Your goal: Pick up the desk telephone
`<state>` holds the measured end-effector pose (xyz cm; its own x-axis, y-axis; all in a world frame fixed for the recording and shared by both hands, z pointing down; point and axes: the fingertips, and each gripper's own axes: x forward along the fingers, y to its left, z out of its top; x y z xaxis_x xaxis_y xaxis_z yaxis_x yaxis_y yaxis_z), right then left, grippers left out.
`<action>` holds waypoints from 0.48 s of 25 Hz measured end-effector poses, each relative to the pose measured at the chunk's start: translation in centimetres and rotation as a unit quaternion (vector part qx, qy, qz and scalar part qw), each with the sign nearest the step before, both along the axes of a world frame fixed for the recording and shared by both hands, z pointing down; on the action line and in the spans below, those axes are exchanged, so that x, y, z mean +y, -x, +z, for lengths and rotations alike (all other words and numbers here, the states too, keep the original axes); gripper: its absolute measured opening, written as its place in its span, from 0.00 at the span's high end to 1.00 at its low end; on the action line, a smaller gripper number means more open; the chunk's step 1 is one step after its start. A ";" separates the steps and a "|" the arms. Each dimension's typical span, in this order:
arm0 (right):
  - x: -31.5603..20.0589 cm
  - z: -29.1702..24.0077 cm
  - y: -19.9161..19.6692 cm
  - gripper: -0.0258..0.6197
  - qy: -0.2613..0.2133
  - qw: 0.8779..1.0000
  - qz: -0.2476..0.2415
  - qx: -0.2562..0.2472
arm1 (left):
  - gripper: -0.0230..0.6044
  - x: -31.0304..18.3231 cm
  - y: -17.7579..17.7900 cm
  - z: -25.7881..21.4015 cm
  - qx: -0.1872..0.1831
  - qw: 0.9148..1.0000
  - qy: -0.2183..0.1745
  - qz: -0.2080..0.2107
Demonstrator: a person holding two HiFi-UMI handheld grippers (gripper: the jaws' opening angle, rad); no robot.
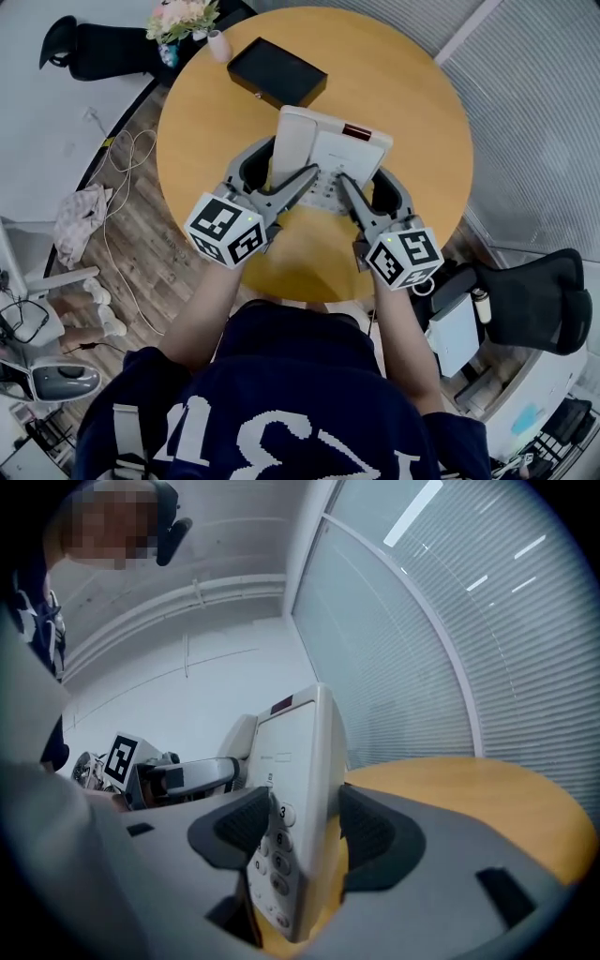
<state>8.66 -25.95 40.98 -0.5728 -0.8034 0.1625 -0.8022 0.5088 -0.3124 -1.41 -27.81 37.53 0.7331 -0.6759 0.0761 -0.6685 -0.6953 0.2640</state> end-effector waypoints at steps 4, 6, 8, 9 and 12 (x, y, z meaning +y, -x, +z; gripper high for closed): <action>-0.2 -3.7 -0.2 0.58 -0.042 0.999 0.000 0.002 | 0.43 0.2 -0.1 -3.6 0.007 0.999 -0.042 -0.006; -0.2 -5.2 -0.3 0.58 -0.062 0.998 0.000 0.002 | 0.43 0.3 -0.2 -5.3 0.005 0.998 -0.062 -0.008; -0.2 -6.6 -0.4 0.58 -0.080 0.997 -0.001 -0.002 | 0.43 0.5 -0.3 -6.8 0.002 0.997 -0.081 -0.010; -0.2 -7.3 -0.5 0.58 -0.089 0.996 -0.001 -0.004 | 0.43 0.5 -0.4 -7.4 0.002 0.996 -0.089 -0.010; -0.1 -9.1 -0.5 0.58 -0.109 0.994 -0.005 -0.004 | 0.43 0.8 -0.5 -9.2 0.003 0.994 -0.109 -0.011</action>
